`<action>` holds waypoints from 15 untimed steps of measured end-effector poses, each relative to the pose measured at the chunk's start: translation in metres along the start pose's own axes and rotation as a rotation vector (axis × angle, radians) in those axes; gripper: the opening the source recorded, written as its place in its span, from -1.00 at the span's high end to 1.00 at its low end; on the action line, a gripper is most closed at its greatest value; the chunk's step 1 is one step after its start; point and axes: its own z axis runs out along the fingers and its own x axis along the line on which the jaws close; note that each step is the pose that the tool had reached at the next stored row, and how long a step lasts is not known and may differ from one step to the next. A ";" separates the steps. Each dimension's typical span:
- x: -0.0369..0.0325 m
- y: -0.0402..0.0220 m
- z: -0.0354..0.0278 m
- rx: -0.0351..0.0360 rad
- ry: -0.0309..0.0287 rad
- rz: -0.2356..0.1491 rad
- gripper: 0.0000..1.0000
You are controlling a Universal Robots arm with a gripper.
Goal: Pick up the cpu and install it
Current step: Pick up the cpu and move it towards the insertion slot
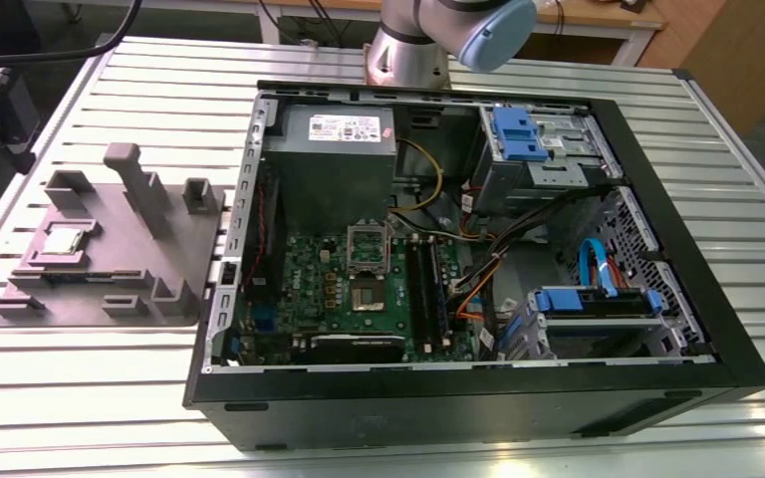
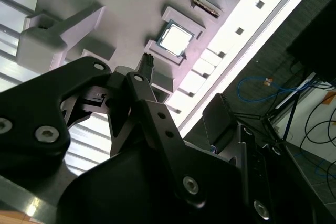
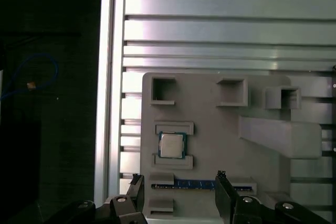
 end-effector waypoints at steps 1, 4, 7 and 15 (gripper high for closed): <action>0.0000 -0.0003 0.0000 0.0000 0.0000 0.000 -0.29; 0.0000 -0.0008 0.0001 -0.0001 -0.0002 0.000 -0.29; -0.0001 -0.0024 0.0049 -0.0001 0.0000 0.000 -0.29; -0.0001 -0.0034 0.0071 0.0000 0.0000 0.000 -0.29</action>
